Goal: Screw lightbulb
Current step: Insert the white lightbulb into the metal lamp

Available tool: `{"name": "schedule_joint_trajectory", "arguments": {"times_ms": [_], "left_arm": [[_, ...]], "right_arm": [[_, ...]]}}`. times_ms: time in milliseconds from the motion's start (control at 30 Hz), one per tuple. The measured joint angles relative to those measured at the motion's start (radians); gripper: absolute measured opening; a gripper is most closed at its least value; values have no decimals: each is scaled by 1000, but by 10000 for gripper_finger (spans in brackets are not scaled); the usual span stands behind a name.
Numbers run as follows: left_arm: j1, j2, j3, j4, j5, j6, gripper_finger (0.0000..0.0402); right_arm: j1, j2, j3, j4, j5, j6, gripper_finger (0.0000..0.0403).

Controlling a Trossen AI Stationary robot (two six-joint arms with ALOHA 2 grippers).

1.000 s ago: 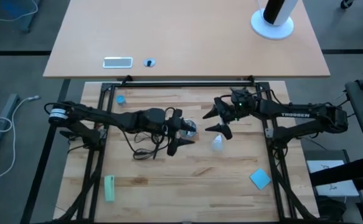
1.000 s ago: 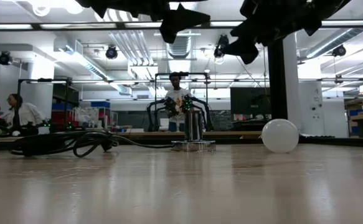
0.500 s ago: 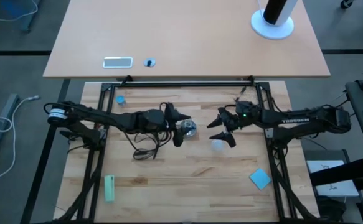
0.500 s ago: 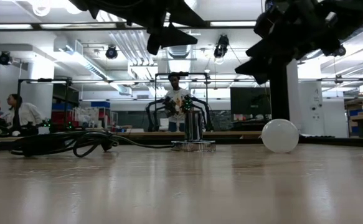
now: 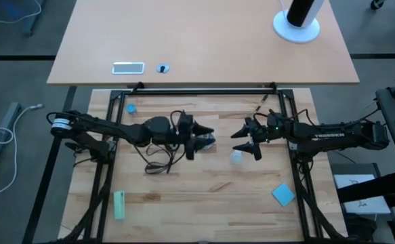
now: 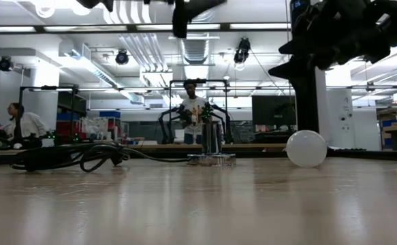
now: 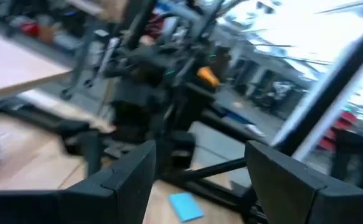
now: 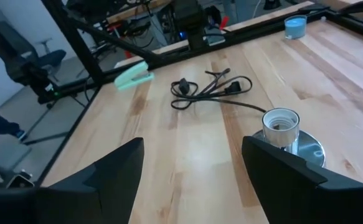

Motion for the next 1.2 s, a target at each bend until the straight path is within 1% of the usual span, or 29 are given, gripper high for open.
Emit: {"name": "schedule_joint_trajectory", "arguments": {"times_ms": [167,300,400,433,467,500,567,600,633,700,800,867,933,1000,1067,1133,1200], "left_arm": [[-10,0,0,19,8,19,238],[-17,0,0,-56,-11,9,238],[-19,0,-1,-97,-21,38,238],[-20,-1,-1,-121,-48,39,238],[-21,-1,-1,-152,-117,7,236],[-23,-1,0,-203,-209,-22,232],[-35,-12,0,-318,-362,14,215],[-39,-14,1,-365,-414,36,202],[-42,-17,1,-413,-441,42,188],[-46,-22,0,-501,-421,63,154],[-60,-22,-6,-553,-306,234,100],[-73,-21,-16,-577,-282,303,70],[-76,-22,-35,-579,-278,355,49],[-73,-38,-70,-568,-281,408,39],[-71,-55,-112,-547,-286,451,40],[-69,-64,-157,-518,-284,474,49],[-69,-64,-204,-461,-284,476,62]], "right_arm": [[4,2,8,1,6,4,270],[4,6,7,-1,22,8,272],[4,6,7,0,24,4,269],[5,6,7,0,24,4,267],[5,6,7,0,24,4,266],[5,6,6,-2,24,4,264],[5,6,6,-8,24,3,262],[5,6,6,-16,24,3,261],[6,5,6,-26,24,0,261],[7,5,6,-54,48,-14,261],[9,7,22,-154,101,-59,261],[8,21,53,-226,102,-101,259],[9,37,94,-326,102,-128,257],[9,60,136,-420,102,-154,256],[11,88,172,-492,102,-183,256],[14,117,198,-545,103,-230,255],[20,143,220,-556,102,-259,252]]}}
